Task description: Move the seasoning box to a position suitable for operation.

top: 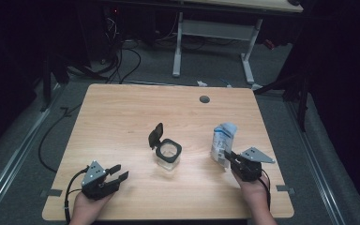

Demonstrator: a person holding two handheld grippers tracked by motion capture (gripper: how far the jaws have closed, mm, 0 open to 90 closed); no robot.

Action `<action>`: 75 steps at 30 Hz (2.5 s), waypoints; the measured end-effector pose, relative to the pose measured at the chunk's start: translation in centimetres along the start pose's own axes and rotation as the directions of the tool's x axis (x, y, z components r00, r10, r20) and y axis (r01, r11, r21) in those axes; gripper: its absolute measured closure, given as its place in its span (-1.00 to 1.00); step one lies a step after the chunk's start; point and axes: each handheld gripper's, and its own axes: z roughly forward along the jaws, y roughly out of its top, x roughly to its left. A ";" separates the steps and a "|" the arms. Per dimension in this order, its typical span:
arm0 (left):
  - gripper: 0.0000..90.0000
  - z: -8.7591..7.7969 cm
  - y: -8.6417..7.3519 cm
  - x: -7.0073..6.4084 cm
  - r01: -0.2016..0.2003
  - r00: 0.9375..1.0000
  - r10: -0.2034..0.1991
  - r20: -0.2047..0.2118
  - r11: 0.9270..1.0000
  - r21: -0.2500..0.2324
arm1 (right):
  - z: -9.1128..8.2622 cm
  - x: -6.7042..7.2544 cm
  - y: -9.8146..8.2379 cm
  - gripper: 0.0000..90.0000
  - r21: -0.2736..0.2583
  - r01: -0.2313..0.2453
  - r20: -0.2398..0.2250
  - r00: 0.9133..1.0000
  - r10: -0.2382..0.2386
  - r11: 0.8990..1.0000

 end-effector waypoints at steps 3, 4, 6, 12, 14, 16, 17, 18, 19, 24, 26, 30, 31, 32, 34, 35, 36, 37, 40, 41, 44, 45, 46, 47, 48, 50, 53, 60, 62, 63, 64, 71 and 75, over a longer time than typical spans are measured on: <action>0.19 -0.1 0.0 0.0 -0.001 1.000 0.001 0.002 1.000 -0.006 | -0.3 0.2 0.3 0.86 0.015 0.006 -0.013 1.000 -0.006 1.000; 0.19 -0.2 0.0 0.1 0.001 1.000 -0.001 0.003 1.000 -0.007 | -0.4 0.2 0.4 0.86 0.022 0.010 -0.017 1.000 -0.010 1.000; 0.19 -0.2 0.0 0.2 0.002 1.000 -0.002 0.004 1.000 -0.007 | -0.6 0.5 0.7 0.86 0.039 0.012 -0.023 1.000 -0.011 0.999; 0.18 -0.4 0.1 0.3 0.002 1.000 -0.002 0.005 1.000 -0.014 | -1.0 0.7 1.6 0.86 0.103 0.018 -0.052 0.999 -0.013 0.995; 0.18 -0.4 0.1 0.3 0.000 1.000 0.000 0.005 1.000 -0.016 | -1.2 0.8 2.0 0.86 0.132 0.031 -0.067 0.998 -0.022 0.991; 0.17 -0.4 0.1 0.3 -0.002 1.000 0.002 0.005 1.000 -0.016 | -1.4 0.9 2.5 0.86 0.165 0.043 -0.075 0.997 -0.031 0.985; 0.17 -0.4 0.1 0.3 -0.003 1.000 0.003 0.006 1.000 -0.017 | -1.5 0.9 2.6 0.86 0.177 0.051 -0.078 0.996 -0.038 0.983; 0.17 -0.4 0.1 0.3 -0.003 1.000 0.003 0.007 1.000 -0.017 | -1.6 1.0 2.9 0.86 0.193 0.062 -0.080 0.996 -0.047 0.979; 0.17 -0.4 0.2 0.3 -0.005 1.000 0.005 0.009 1.000 -0.016 | -1.7 1.0 3.0 0.86 0.204 0.064 -0.079 0.996 -0.049 0.977; 0.17 -0.5 0.2 0.1 -0.006 1.000 0.006 0.012 1.000 -0.024 | -2.2 0.9 3.6 0.86 0.262 0.081 -0.091 0.994 -0.059 0.962; 0.17 -0.5 0.2 0.1 -0.007 1.000 0.007 0.015 1.000 -0.024 | -2.4 0.8 3.8 0.86 0.279 0.085 -0.096 0.994 -0.061 0.956; 0.17 -0.5 0.2 0.0 -0.009 1.000 0.009 0.016 1.000 -0.023 | -2.6 0.6 4.3 0.86 0.318 0.090 -0.108 0.992 -0.059 0.944; 0.17 -0.5 0.2 0.0 -0.009 1.000 0.010 0.017 1.000 -0.024 | -2.6 0.6 4.4 0.87 0.332 0.096 -0.109 0.992 -0.063 0.938; 0.17 -0.5 0.2 0.0 -0.009 1.000 0.010 0.017 1.000 -0.024 | -2.7 0.6 4.5 0.87 0.340 0.102 -0.112 0.991 -0.067 0.935; 0.17 -0.5 0.2 -0.1 -0.008 1.000 0.008 0.019 1.000 -0.026 | -2.7 0.5 4.8 0.87 0.358 0.110 -0.115 0.991 -0.073 0.927; 0.17 -0.5 0.2 -0.2 -0.010 1.000 0.010 0.019 1.000 -0.026 | -2.7 0.5 4.9 0.87 0.368 0.111 -0.113 0.991 -0.074 0.923; 0.16 -0.5 0.2 -0.2 -0.012 1.000 0.013 0.018 1.000 -0.027 | -2.7 0.5 4.9 0.87 0.374 0.112 -0.114 0.991 -0.074 0.921; 0.16 -0.5 0.2 -0.2 -0.012 1.000 0.013 0.019 1.000 -0.027 | -2.7 0.4 5.0 0.87 0.378 0.121 -0.119 0.990 -0.082 0.918; 0.15 -0.5 0.2 -0.3 -0.013 1.000 0.013 0.020 1.000 -0.029 | -2.8 0.4 5.2 0.87 0.401 0.124 -0.122 0.989 -0.081 0.907; 0.15 -0.5 0.2 -0.3 -0.014 1.000 0.014 0.019 0.999 -0.030 | -2.8 0.4 5.3 0.87 0.409 0.129 -0.127 0.988 -0.084 0.903; 0.14 -0.5 0.2 -0.3 -0.017 1.000 0.017 0.020 0.999 -0.032 | -2.7 0.3 5.5 0.87 0.434 0.134 -0.133 0.988 -0.083 0.891; 0.14 -0.5 0.2 -0.3 -0.018 1.000 0.019 0.021 0.999 -0.031 | -2.7 0.3 5.6 0.87 0.442 0.139 -0.133 0.987 -0.088 0.886; 0.14 -0.5 0.2 -0.3 -0.019 1.000 0.019 0.021 0.999 -0.031 | -2.7 0.3 5.6 0.87 0.446 0.145 -0.135 0.986 -0.093 0.883; 0.14 -0.5 0.2 -0.4 -0.019 1.000 0.020 0.021 0.999 -0.031 | -2.7 0.3 5.7 0.87 0.456 0.143 -0.135 0.987 -0.090 0.879; 0.14 -0.5 0.2 -0.4 -0.020 1.000 0.020 0.022 0.999 -0.030 | -2.6 0.3 5.8 0.87 0.462 0.152 -0.138 0.986 -0.099 0.874; 0.14 -0.5 0.2 -0.4 -0.018 1.000 0.019 0.022 0.999 -0.032 | -2.5 0.4 6.1 0.88 0.477 0.162 -0.141 0.984 -0.107 0.864; 0.14 -0.5 0.2 -0.4 -0.024 0.999 0.025 0.023 0.999 -0.030 | -2.4 0.7 6.3 0.88 0.496 0.177 -0.144 0.982 -0.121 0.850; 0.13 -0.5 0.2 -0.5 -0.028 0.999 0.029 0.028 0.999 -0.030 | -2.0 0.9 6.8 0.89 0.531 0.191 -0.152 0.980 -0.129 0.826; 0.13 -0.5 0.2 -0.5 -0.029 0.999 0.029 0.029 0.999 -0.030 | -2.0 1.0 7.0 0.89 0.543 0.190 -0.150 0.980 -0.128 0.818; 0.13 -0.5 0.2 -0.5 -0.025 0.999 0.026 0.030 0.999 -0.033 | -2.0 1.0 7.0 0.89 0.547 0.197 -0.154 0.979 -0.134 0.814; 0.13 -0.5 0.2 -0.5 -0.026 0.999 0.027 0.031 0.999 -0.033 | -2.0 1.1 7.1 0.89 0.552 0.200 -0.156 0.978 -0.136 0.810; 0.13 -0.4 0.2 -0.7 -0.026 0.999 0.027 0.038 0.999 -0.032 | -2.0 1.0 7.3 0.91 0.582 0.209 -0.167 0.977 -0.136 0.786; 0.13 -0.4 0.2 -0.7 -0.016 0.999 0.019 0.051 0.999 -0.048 | -1.9 0.9 7.3 0.92 0.592 0.208 -0.177 0.976 -0.126 0.779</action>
